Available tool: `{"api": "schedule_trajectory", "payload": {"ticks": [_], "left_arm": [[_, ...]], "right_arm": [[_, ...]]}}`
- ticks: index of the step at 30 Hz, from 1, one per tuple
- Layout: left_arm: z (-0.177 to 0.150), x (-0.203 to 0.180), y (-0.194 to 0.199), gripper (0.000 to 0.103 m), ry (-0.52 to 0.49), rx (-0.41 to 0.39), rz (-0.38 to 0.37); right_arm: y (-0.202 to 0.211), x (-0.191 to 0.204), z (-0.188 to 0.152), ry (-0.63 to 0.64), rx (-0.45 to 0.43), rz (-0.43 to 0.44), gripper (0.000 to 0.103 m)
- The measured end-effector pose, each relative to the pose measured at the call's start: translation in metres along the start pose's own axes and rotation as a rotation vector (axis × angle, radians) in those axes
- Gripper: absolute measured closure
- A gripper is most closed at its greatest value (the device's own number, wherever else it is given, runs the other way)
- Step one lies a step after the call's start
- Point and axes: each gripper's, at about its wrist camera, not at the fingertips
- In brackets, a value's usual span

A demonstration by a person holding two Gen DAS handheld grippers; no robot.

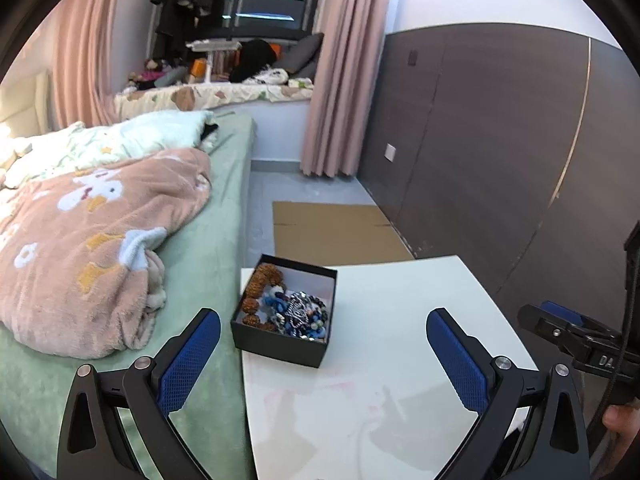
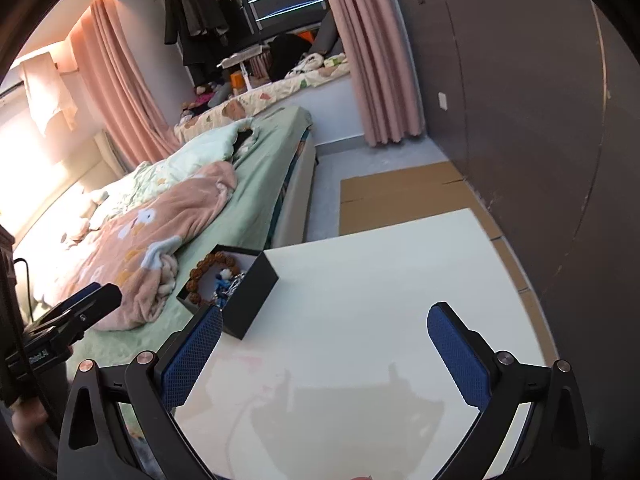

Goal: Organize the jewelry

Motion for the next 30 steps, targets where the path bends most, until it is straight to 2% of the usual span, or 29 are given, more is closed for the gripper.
{"api": "schedule_trajectory", "payload": {"ticks": [7,13,30], "left_arm": [[0.001,-0.002,0.002,0.000,-0.004,-0.033,0.031],[0.001,-0.006,-0.001,0.000,-0.014,-0.029,0.056],[0.001,-0.008,0.005,0.000,-0.013,-0.049,0.039]], "right_arm": [[0.015,0.006,0.002,0.025,-0.054,-0.033,0.000],[0.012,0.008,-0.002,0.037,-0.034,-0.032,0.000],[0.023,0.010,0.003,0.009,-0.028,-0.037,0.000]]}}
Point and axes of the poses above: each gripper's, at about its wrist camera, not at the fingertips, and y roughly against the way its jaws point, x to its left, z to its top, and after that the axes turned 6 degrees about -y, right-handed
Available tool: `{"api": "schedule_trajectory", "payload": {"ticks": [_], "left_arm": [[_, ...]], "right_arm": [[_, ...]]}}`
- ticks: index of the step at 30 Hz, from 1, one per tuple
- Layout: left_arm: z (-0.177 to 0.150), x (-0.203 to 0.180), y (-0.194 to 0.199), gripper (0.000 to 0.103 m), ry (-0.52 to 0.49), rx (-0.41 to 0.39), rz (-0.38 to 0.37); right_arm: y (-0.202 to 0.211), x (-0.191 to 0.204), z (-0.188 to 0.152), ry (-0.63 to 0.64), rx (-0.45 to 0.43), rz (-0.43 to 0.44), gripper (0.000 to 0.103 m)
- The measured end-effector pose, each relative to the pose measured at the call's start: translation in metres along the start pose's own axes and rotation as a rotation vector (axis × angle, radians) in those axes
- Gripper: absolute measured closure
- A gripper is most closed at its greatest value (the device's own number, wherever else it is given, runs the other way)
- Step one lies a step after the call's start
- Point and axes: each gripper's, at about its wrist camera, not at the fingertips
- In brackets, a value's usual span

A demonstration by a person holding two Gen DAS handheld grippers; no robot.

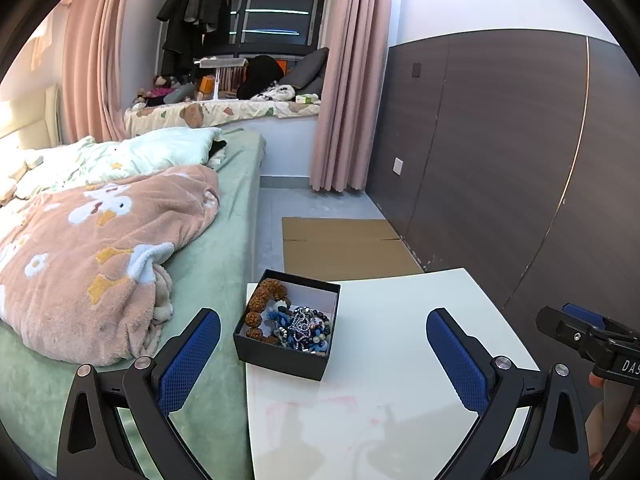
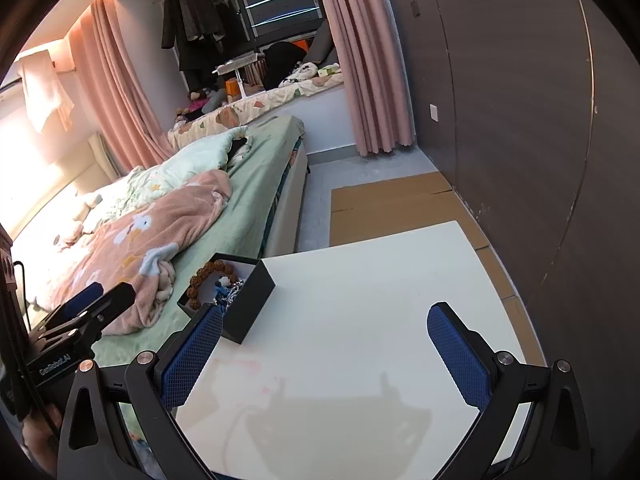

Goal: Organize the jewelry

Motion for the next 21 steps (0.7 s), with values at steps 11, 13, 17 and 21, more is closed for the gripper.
{"api": "schedule_trajectory", "payload": {"ticks": [11,13,17,21], "left_arm": [[0.0002,0.0006,0.0015,0.000,0.002,-0.003,0.003],[-0.0001,0.0011,0.0022,0.000,0.003,-0.005,0.007],[0.0007,0.0017,0.0053,0.000,0.003,-0.014,0.010],[0.0006,0.0010,0.0062,0.000,0.001,-0.010,0.009]], "right_arm": [[-0.0017,-0.0006,0.0001,0.000,0.003,-0.006,0.000],[-0.0018,-0.0003,0.0001,-0.001,0.002,-0.007,0.000],[-0.0016,-0.0005,0.0001,-0.005,0.002,-0.005,0.000],[-0.0017,0.0000,-0.0010,-0.005,0.005,-0.007,0.000]]}}
Point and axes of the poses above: each gripper's, at about its wrist camera, not at the fingertips, and y roughly against the way its jaws point, x to its left, z to its top, and after that the axes turned 6 degrees about -y, right-handed
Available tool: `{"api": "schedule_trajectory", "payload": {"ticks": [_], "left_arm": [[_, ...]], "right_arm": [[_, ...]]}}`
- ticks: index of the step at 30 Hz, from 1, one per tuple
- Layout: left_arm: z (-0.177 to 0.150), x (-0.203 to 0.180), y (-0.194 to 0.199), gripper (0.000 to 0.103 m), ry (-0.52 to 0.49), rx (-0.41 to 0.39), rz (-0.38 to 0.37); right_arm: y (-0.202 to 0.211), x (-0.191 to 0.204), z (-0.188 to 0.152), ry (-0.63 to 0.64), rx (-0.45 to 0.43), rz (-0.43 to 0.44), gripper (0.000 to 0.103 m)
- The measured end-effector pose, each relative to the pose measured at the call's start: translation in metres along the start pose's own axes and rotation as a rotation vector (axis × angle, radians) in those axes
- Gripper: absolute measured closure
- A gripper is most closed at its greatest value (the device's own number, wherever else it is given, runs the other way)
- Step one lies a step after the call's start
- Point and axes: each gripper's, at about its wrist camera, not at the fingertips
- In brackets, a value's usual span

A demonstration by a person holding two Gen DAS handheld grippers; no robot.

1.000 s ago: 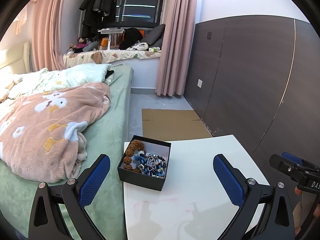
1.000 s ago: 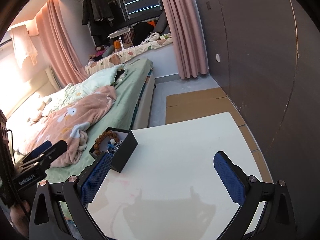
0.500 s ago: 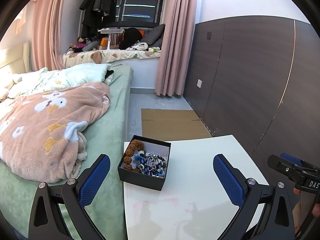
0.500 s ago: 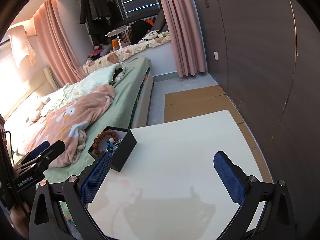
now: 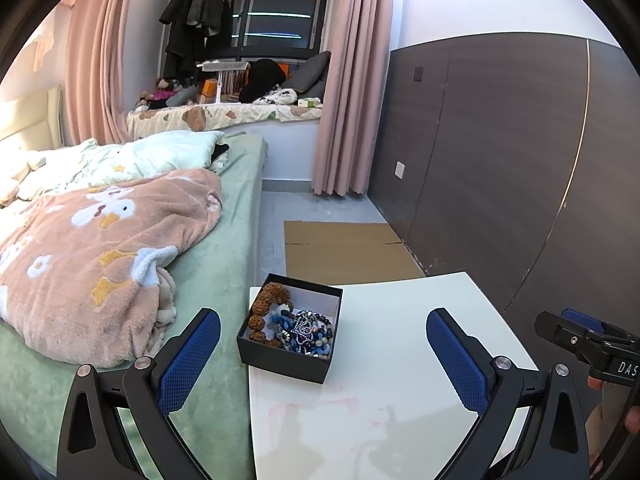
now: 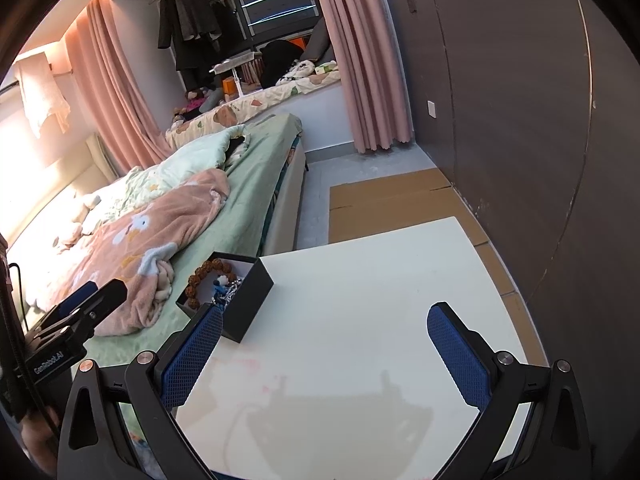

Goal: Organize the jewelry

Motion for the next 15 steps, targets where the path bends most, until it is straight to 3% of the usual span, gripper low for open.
{"api": "schedule_trajectory", "payload": {"ticks": [15], "left_arm": [[0.0024,-0.0035,-0.0019,0.000,-0.006,-0.012,-0.005]], "right_arm": [[-0.0004,0.0007,-0.0004,-0.004,0.001,0.000,0.000]]}}
Point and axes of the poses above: each gripper's, at about its wrist camera, not at the fingertips, and y roughly against the way its jaws point, x to its left, z to its top, and after that the axes turned 6 degrees about -y, right-handed
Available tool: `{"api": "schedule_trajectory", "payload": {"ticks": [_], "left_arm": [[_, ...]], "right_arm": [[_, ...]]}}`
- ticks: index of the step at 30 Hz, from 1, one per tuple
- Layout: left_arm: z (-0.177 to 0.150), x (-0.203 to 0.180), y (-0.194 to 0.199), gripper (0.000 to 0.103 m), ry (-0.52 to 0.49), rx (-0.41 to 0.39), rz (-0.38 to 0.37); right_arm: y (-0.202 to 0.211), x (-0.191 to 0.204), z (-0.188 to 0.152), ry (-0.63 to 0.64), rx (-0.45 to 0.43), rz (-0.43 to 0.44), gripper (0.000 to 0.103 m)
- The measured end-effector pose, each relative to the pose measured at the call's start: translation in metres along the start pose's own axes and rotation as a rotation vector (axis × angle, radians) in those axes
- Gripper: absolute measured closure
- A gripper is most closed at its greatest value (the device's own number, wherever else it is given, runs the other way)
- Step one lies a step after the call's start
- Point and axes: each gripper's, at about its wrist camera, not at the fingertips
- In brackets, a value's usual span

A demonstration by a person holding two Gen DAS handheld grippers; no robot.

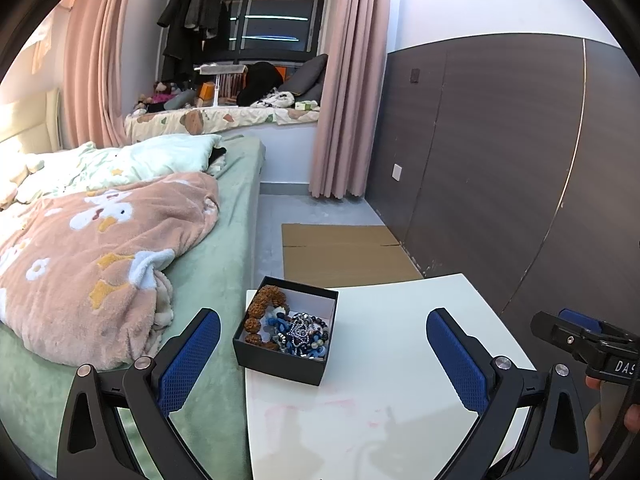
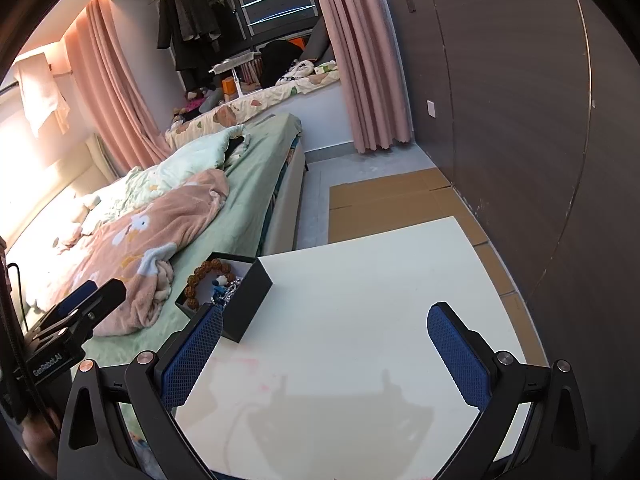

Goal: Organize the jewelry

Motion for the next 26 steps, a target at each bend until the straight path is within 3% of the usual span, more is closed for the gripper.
{"api": "schedule_trajectory", "payload": {"ticks": [13,20,26], "left_arm": [[0.0004,0.0007,0.0002,0.000,-0.007,-0.009,0.017],[0.0013,-0.0060,0.0042,0.000,-0.060,-0.054,0.058],[0.0025,-0.0052,0.0004,0.000,-0.070,-0.051,0.040]], "right_arm": [[0.0000,0.0001,-0.0003,-0.002,0.002,-0.002,0.000],[-0.0002,-0.0007,0.0002,-0.002,0.002,0.000,0.000],[-0.0046,-0.0020,-0.0041,-0.009,0.014,-0.005,0.000]]}}
Point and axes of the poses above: each gripper's, at about its wrist camera, not at the fingertips, and y roughly against the way its jaws point, x to its left, z to its top, and after that the axes turned 6 degrees about -y, right-handed
